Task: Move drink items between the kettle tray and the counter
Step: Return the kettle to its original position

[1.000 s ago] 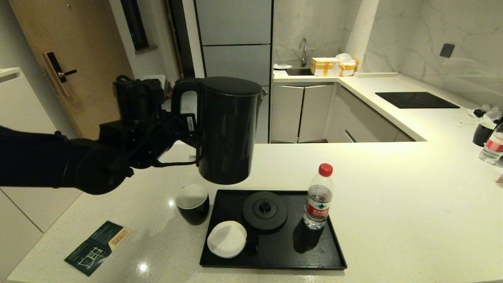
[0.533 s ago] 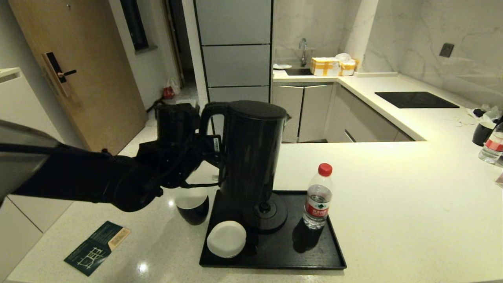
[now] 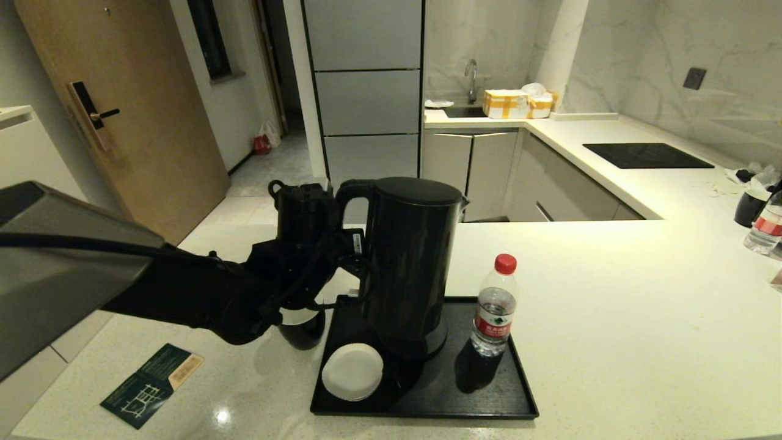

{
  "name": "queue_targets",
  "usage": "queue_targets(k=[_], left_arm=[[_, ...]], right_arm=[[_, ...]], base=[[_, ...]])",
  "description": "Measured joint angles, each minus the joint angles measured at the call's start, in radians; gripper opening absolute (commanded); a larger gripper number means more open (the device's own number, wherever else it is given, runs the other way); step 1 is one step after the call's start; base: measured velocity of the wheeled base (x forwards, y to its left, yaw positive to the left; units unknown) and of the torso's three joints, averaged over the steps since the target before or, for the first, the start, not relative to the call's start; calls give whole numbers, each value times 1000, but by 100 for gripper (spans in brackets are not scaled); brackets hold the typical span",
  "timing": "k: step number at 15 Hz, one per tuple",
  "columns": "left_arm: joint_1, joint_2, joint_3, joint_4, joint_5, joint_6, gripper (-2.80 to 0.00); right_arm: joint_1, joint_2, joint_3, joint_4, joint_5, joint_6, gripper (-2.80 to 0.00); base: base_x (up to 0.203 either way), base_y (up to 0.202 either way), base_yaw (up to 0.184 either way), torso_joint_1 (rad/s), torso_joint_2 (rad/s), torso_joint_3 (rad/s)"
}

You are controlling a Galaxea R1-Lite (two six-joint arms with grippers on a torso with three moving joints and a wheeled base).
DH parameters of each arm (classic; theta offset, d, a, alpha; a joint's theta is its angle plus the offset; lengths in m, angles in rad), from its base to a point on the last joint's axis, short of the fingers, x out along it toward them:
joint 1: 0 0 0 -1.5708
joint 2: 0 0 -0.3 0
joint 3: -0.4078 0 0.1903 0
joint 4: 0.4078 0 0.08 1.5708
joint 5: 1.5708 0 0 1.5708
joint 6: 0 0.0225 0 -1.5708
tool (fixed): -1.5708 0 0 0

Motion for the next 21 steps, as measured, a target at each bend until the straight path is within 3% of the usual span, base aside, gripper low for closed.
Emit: queue_targets(k=[7, 17, 21], left_arm=[[-38, 124, 0, -121, -1, 11, -280], [-67, 218, -11, -167, 9, 13, -280], [-53, 229, -11, -187, 58, 73, -280]], right_arm=[[0, 0, 0, 0, 0, 0, -280], [0, 0, 0, 1, 0, 1, -280], [0, 0, 0, 0, 0, 0, -280]], base=[[0, 0, 0, 0, 0, 0], [0, 0, 0, 0, 0, 0], [0, 0, 0, 0, 0, 0]])
